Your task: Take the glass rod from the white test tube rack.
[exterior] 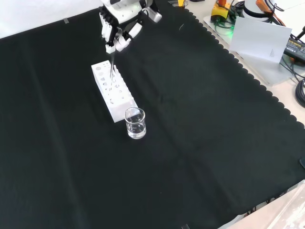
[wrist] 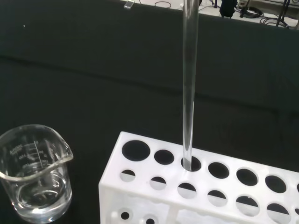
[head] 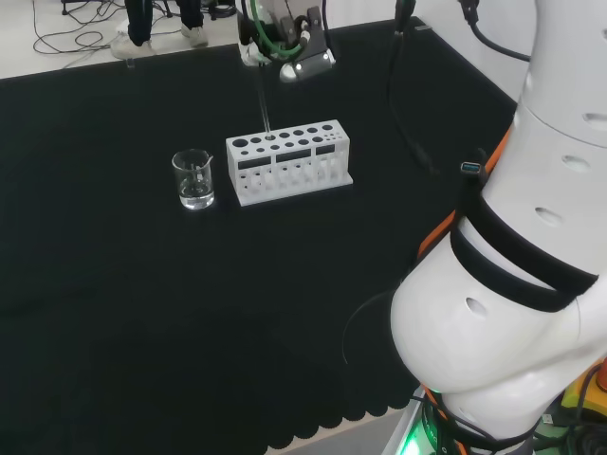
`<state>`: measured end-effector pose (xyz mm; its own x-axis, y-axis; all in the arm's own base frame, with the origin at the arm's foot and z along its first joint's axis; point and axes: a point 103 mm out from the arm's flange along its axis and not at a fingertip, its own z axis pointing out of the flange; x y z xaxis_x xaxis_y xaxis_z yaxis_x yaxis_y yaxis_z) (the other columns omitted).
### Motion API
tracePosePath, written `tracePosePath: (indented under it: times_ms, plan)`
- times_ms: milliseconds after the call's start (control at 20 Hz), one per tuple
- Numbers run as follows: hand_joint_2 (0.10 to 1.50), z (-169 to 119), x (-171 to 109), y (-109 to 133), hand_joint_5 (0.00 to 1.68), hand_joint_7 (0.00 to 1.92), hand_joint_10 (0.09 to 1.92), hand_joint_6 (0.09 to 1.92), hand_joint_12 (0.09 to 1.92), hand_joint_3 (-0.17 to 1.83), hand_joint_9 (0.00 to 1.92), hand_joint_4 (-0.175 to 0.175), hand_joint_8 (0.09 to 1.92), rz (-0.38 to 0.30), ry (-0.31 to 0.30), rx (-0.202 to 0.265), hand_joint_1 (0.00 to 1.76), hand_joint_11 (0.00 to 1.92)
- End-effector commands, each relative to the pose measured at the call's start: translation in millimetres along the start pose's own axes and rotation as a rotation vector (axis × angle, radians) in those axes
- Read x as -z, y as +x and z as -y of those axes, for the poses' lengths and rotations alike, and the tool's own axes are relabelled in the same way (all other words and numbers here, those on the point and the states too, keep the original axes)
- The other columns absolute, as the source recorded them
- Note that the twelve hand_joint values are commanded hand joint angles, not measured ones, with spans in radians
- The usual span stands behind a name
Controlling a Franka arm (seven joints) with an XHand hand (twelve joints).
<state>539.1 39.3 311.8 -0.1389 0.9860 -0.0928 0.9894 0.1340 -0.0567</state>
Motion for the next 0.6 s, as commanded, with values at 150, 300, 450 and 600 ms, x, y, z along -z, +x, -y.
tracePosePath:
  times_ms: [150, 300, 450, 600]
  plan:
    - [1.10, 16.6, 31.6, -1.1, 1.26, 1.24, 0.83, 0.28, 0.70, -0.17, 1.60, -0.175, 0.89, -0.036, -0.061, -0.011, 1.31, 1.61]
    - [1.10, 20.8, 41.0, 0.3, 1.26, 1.24, 0.83, 0.27, 0.70, -0.17, 1.60, -0.175, 0.89, -0.046, -0.075, -0.014, 1.31, 1.61]
    - [1.10, 26.6, 49.3, 1.6, 1.26, 1.24, 0.83, 0.27, 0.70, -0.17, 1.60, -0.175, 0.89, -0.048, -0.089, -0.016, 1.31, 1.61]
    - [1.10, 33.4, 55.4, 3.5, 1.26, 1.24, 0.83, 0.27, 0.71, -0.17, 1.60, -0.175, 0.89, -0.057, -0.102, -0.015, 1.31, 1.61]
